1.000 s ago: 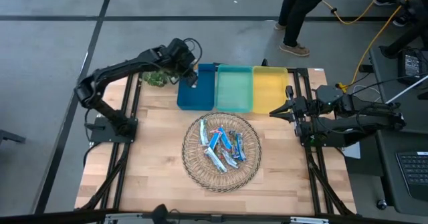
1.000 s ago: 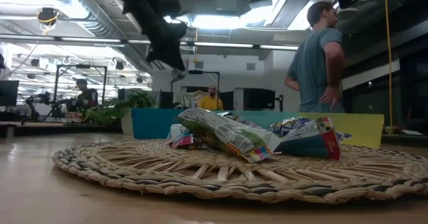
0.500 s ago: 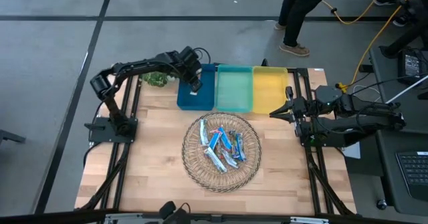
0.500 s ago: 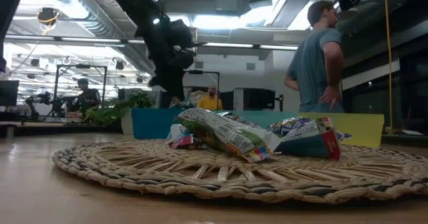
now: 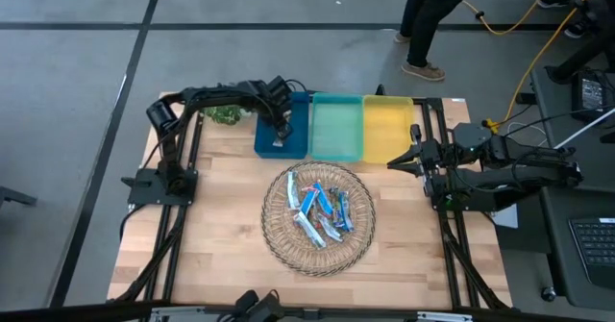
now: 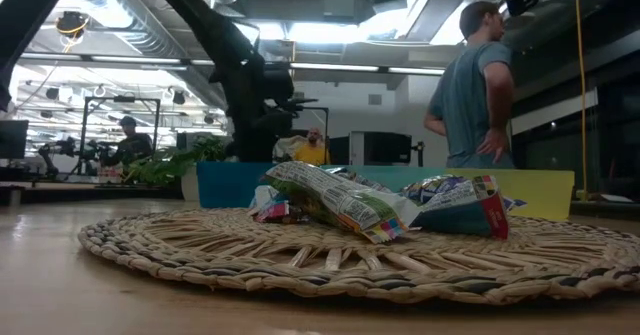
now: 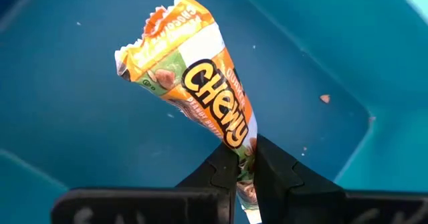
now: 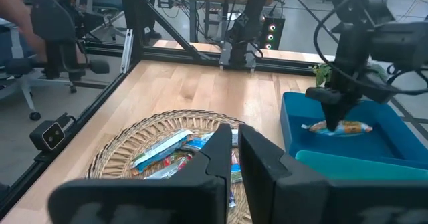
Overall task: Pick and place Granola Bars by type
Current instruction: Put the yellow granola bar into the blue bin
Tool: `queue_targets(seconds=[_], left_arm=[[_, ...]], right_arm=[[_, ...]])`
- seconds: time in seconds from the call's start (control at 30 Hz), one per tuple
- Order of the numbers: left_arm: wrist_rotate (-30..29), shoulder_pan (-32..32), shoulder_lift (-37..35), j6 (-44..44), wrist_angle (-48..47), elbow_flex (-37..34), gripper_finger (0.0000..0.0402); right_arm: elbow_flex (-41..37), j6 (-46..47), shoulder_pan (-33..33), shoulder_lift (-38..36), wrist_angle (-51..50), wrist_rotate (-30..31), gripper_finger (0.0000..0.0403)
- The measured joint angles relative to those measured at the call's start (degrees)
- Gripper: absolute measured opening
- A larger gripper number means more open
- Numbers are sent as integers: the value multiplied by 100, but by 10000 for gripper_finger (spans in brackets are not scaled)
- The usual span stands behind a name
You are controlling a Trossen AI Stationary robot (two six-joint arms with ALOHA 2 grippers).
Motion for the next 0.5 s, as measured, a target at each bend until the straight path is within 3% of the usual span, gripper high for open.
queue_targets(seconds=[0.5], left_arm=[[22,0,243,48,10,0,48]], right_arm=[[0,0,0,0,0,4,32]])
